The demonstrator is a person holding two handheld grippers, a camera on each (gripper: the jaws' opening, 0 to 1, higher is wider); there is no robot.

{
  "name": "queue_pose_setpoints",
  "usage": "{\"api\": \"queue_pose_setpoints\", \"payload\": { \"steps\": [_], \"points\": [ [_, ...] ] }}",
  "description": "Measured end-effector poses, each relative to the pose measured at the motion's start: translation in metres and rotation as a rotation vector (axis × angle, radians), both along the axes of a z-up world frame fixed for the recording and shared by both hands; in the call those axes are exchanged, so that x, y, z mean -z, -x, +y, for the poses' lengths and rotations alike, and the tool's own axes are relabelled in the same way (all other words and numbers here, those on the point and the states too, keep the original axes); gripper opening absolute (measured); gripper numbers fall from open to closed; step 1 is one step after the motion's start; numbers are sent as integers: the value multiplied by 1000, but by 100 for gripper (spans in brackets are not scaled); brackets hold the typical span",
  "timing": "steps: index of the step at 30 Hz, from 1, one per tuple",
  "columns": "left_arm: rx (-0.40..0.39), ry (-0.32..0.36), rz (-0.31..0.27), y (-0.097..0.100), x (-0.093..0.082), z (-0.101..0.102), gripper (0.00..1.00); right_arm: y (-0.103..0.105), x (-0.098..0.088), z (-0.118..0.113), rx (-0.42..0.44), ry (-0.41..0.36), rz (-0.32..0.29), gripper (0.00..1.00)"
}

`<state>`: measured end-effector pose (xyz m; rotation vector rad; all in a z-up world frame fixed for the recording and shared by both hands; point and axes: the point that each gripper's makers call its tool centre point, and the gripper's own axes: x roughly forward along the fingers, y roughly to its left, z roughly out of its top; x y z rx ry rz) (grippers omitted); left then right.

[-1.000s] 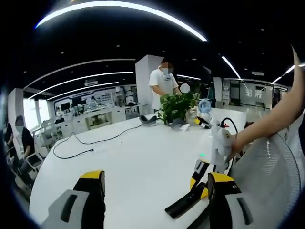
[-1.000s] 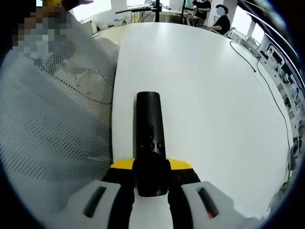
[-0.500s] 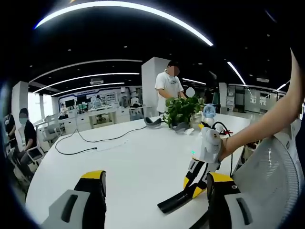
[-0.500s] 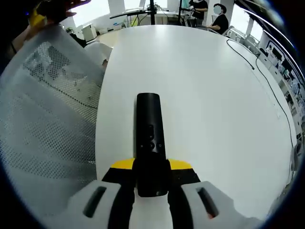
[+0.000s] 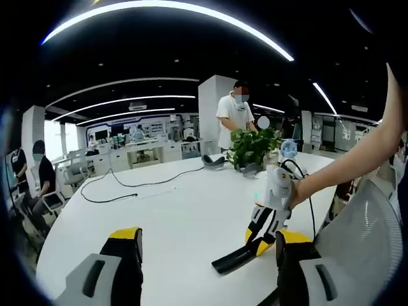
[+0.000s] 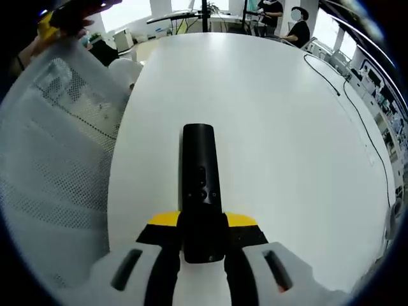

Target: Press the specified remote control buttons in sequence, fully releasing each button before pressing the next.

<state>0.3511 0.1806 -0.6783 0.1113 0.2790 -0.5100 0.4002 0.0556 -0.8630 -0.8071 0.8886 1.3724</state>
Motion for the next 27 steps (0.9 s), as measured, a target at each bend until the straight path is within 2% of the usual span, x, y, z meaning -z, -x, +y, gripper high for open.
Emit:
{"api": "queue_pose_setpoints", "payload": {
  "steps": [13, 20, 27],
  "points": [
    [21, -26, 31, 2, 8, -4, 90, -38, 0, -3, 28, 1, -15, 24],
    [2, -2, 31, 0, 6, 1, 90, -53, 0, -4, 19, 12, -4, 24],
    [-5, -6, 33, 0, 7, 2, 89, -68, 0, -6, 12, 21, -2, 24]
  ]
}}
